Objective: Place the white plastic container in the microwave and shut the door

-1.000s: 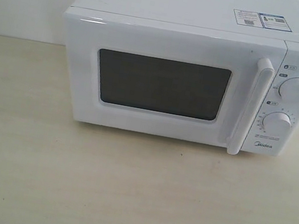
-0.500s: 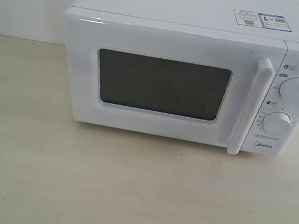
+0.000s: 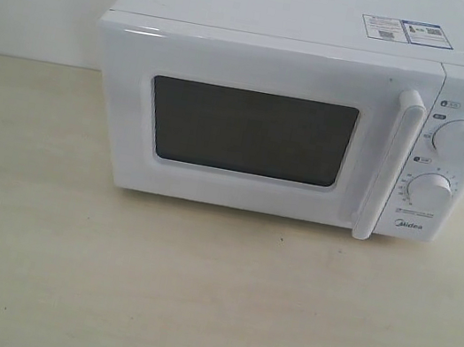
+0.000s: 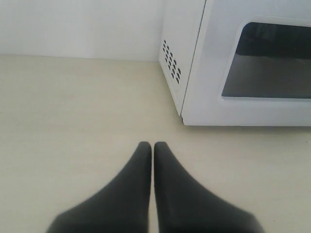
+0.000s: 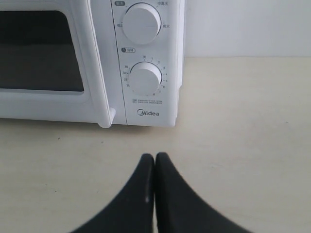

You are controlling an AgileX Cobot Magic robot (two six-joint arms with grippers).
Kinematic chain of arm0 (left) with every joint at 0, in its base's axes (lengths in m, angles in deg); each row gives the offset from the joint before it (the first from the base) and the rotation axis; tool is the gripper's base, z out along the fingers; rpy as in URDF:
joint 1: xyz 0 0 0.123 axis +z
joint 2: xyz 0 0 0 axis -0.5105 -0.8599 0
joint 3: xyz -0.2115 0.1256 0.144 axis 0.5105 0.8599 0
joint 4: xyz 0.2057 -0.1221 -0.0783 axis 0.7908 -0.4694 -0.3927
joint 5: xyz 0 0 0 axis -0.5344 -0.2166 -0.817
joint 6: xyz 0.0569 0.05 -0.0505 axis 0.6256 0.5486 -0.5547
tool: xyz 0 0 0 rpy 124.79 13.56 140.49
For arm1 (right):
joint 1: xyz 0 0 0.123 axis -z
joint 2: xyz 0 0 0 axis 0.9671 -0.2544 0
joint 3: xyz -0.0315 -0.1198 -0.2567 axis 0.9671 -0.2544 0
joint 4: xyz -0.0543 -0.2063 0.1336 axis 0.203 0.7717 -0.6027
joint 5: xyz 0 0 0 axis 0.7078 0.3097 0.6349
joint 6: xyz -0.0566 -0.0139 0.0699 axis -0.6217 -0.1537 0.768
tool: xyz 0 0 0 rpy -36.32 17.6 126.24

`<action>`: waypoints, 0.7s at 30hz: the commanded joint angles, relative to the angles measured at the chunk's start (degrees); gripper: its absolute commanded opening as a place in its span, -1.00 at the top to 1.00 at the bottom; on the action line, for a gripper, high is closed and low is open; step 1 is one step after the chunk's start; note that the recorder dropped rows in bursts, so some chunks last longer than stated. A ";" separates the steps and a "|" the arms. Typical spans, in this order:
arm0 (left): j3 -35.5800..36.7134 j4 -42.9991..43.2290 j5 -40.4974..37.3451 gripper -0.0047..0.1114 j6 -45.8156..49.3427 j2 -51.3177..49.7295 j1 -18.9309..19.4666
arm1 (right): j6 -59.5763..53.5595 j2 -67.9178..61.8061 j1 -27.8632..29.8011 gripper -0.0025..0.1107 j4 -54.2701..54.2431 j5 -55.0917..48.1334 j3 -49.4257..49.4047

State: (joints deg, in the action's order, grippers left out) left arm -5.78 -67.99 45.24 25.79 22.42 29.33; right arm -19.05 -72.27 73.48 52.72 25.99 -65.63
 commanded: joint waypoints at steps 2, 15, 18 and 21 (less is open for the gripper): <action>0.22 0.16 0.08 0.85 -0.71 0.15 0.11 | -0.27 0.25 0.10 0.96 0.54 0.23 -0.29; 0.22 0.16 0.08 0.85 -0.71 0.15 0.11 | -0.27 0.25 5.27 0.96 0.53 0.23 -0.29; 0.22 0.16 0.08 0.85 -0.71 0.15 0.11 | -0.27 0.25 5.27 0.96 0.53 0.23 -0.29; 0.22 0.16 0.08 0.85 -0.71 0.15 0.11 | -0.27 0.25 5.27 0.96 0.53 0.23 -0.29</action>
State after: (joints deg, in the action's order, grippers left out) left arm -5.78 -67.99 45.24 25.79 22.42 29.33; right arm -19.05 -72.27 78.51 52.72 25.99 -65.63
